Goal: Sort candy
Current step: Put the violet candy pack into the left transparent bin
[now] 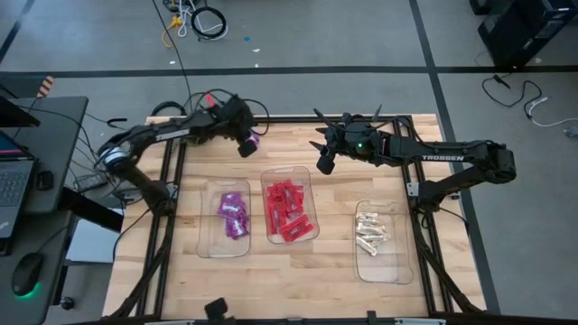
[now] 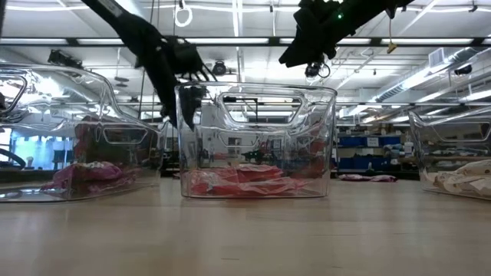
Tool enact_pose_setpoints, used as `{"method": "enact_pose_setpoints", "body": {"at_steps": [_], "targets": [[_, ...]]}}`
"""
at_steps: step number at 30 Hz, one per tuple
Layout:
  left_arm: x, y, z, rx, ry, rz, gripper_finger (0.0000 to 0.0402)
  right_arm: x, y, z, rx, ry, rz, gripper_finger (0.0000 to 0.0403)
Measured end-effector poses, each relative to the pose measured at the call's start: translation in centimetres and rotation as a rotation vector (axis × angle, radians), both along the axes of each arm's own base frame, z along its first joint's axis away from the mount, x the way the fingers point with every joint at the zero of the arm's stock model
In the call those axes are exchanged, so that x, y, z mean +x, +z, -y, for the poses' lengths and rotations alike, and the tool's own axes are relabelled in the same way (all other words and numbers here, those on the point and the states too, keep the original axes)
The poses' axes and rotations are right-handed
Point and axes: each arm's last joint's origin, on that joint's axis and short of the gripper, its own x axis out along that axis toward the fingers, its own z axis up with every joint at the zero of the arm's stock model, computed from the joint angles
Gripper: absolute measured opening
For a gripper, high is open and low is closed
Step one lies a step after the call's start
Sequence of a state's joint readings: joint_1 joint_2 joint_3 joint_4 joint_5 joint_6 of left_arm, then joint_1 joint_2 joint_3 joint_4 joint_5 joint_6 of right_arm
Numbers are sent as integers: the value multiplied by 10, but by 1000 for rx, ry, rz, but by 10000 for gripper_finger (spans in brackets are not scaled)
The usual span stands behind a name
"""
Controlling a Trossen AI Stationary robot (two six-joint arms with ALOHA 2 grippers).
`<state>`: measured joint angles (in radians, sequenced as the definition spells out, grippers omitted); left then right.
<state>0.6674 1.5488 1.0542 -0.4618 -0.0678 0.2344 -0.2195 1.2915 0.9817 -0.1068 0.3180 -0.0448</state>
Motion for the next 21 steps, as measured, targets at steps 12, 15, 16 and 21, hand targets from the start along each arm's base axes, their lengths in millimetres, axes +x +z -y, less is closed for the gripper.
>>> {"method": "enact_pose_setpoints", "body": {"at_steps": [12, 15, 16, 21], "targets": [[25, -65, -21, -23, -31, -108, 164, -1, 0, 2, 0, -7, -1, 195], [27, -72, -24, -18, -17, -138, 186, -1, 0, 4, 0, -14, -1, 195], [28, -74, -24, -21, -17, -143, 192, -1, 0, 4, 0, -16, -1, 195], [29, -83, -26, -28, -33, -174, 199, -2, 0, 8, 0, -29, -1, 195]]}}
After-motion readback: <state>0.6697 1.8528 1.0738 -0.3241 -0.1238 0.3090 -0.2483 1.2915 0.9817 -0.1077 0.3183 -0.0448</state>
